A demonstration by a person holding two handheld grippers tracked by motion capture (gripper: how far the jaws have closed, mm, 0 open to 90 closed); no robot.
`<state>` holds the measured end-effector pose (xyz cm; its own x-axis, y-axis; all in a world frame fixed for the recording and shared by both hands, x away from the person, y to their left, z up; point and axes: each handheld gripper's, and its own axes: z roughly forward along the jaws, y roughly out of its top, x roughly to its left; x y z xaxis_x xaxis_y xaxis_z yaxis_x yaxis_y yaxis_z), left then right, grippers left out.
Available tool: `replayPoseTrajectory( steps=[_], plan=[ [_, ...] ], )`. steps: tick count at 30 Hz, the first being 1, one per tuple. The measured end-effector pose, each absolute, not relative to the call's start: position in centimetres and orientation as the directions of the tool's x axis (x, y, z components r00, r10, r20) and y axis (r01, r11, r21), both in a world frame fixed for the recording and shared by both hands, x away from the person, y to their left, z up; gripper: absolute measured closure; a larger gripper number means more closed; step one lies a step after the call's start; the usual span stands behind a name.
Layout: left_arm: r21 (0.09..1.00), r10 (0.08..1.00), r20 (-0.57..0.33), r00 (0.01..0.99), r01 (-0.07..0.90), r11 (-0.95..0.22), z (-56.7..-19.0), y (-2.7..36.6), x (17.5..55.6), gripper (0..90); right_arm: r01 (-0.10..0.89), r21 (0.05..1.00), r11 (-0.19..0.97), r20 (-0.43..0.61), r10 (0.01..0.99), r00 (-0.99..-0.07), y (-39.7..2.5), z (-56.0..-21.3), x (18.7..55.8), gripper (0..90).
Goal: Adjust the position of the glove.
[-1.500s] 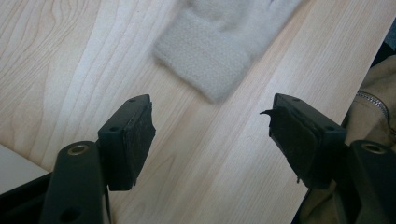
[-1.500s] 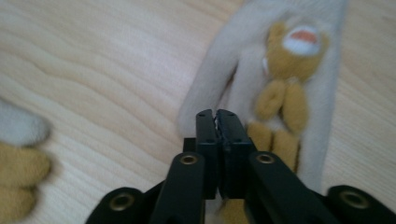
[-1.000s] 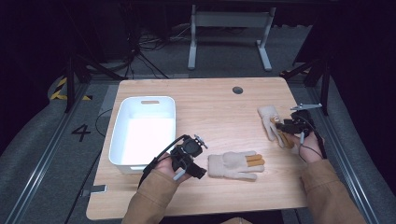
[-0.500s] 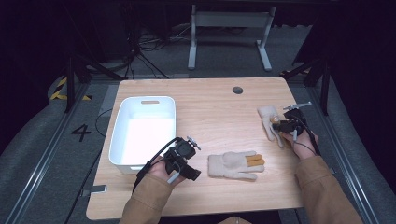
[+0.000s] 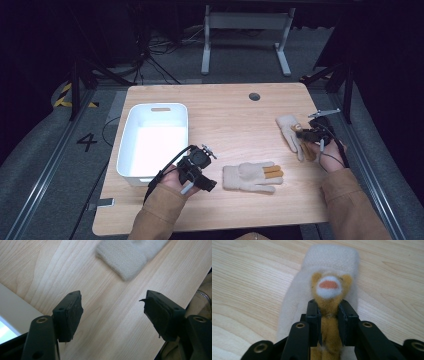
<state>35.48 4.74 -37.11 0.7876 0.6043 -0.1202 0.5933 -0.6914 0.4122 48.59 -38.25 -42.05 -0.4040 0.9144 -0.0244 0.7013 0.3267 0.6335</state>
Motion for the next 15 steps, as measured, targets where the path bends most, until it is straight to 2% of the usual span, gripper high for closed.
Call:
replayPoseTrajectory(
  steps=[15],
  plan=[
    [0.422, 0.556, -0.116, 0.823, 0.547, -0.723, -36.7, 3.0, 36.2, 31.2, 0.679, 0.631, 0.374, 0.005, 0.874, -0.487, -39.5, -38.0, 45.3, 75.2]
  ],
)
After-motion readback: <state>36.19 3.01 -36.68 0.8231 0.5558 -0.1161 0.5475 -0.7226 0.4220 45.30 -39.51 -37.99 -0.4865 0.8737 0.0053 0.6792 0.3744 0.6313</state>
